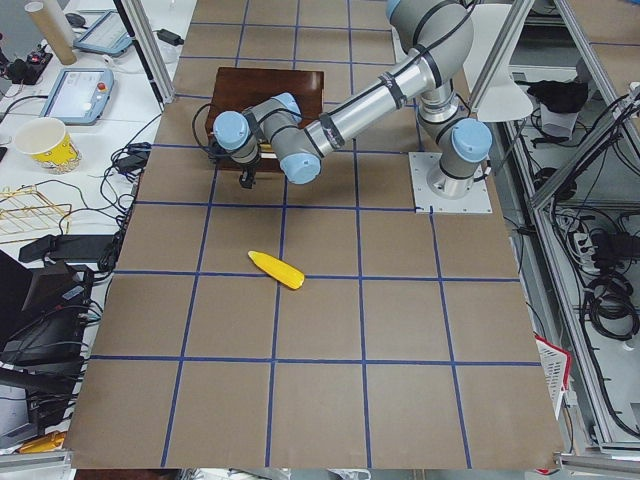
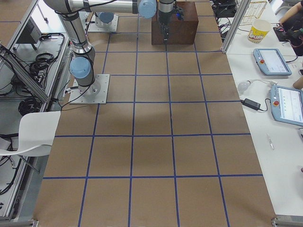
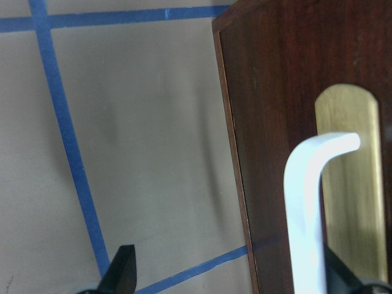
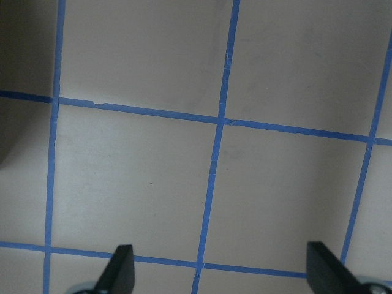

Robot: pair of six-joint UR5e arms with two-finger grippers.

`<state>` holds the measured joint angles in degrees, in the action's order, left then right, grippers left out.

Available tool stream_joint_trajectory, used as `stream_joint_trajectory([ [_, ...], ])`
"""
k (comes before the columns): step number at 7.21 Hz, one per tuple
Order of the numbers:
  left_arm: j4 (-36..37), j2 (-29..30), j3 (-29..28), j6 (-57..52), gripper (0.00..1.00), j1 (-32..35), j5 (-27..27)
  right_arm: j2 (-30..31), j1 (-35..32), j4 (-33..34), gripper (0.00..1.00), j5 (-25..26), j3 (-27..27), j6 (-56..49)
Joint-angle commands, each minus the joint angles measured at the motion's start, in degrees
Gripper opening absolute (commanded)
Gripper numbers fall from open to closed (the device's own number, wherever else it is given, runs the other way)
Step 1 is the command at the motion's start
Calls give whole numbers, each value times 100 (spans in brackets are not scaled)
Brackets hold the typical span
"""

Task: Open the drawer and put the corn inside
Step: 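Pull the drawer out by its handle with the left gripper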

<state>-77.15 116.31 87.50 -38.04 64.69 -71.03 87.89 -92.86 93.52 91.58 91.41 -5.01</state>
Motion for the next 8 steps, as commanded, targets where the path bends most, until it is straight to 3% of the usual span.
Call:
stream_joint_trajectory([
  [1, 7, 15, -23, -37, 100, -9, -87, 0, -3, 0, 100, 0, 0, 0],
  [8, -2, 32, -137, -72, 100, -53, -236, 0, -4, 0, 100, 0, 9, 0],
])
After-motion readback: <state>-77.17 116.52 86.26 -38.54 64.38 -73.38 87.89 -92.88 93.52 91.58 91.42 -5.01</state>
